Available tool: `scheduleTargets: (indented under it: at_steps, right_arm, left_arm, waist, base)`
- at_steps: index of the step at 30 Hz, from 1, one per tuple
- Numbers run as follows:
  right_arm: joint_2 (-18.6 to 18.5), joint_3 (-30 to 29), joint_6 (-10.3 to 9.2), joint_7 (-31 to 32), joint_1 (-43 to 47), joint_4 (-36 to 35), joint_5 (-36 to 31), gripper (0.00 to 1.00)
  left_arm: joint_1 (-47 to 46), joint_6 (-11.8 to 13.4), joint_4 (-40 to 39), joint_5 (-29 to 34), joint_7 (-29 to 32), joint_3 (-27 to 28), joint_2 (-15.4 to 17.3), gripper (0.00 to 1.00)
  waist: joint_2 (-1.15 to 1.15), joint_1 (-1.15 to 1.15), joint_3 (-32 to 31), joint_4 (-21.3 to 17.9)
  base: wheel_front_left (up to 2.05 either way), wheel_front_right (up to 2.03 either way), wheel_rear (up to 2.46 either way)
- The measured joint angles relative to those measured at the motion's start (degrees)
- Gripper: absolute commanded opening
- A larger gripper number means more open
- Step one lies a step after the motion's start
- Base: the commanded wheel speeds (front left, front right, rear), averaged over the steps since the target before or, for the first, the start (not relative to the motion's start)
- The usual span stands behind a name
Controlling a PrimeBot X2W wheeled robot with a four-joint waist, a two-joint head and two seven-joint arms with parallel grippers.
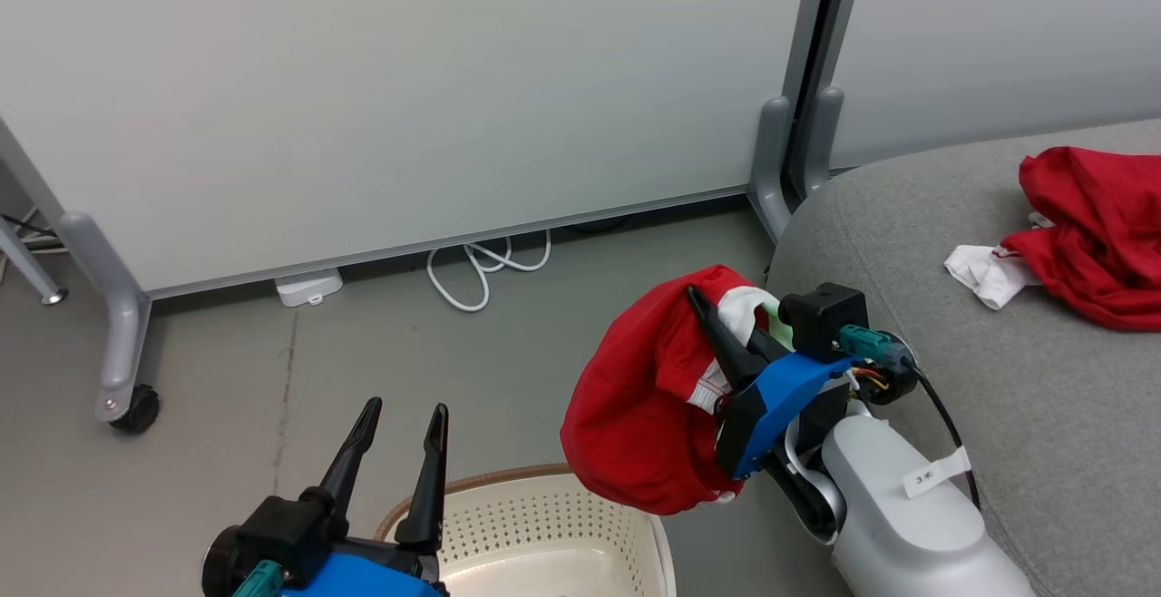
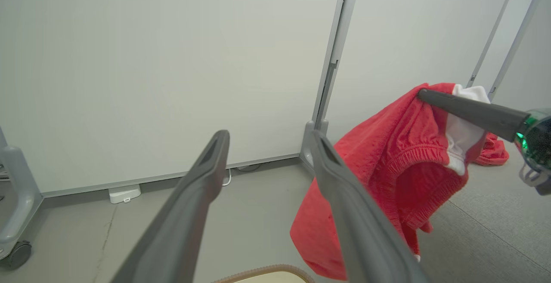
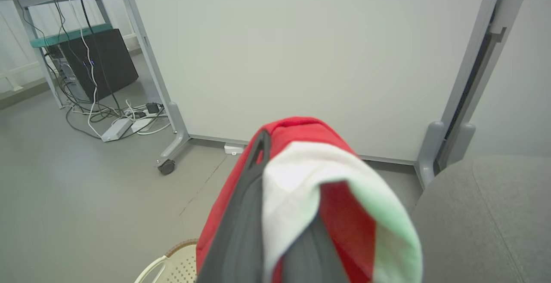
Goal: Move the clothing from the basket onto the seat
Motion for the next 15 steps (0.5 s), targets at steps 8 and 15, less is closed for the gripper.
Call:
scheduleTargets:
  at_steps: [8,15]
  right_arm:
    - [0.0,-0.7,0.0,0.8,0.3,-1.0,-0.6,0.0]
    - [0.0,-0.5,0.0,1.5,0.8,-2.1,-0.6,0.0]
  left_arm:
    - [0.5,-0.5,0.4,1.6,0.0,1.5,-1.2,1.0]
    - [0.4,-0.5,0.8,2.9,0.0,2.4,-1.8,1.0]
  waist:
    - [0.0,0.0,0.6,-4.9]
    - [0.0,0.0,1.3,-11.1]
  base:
    - [0.0,0.0,0.0]
    - [0.0,0.0,0.0]
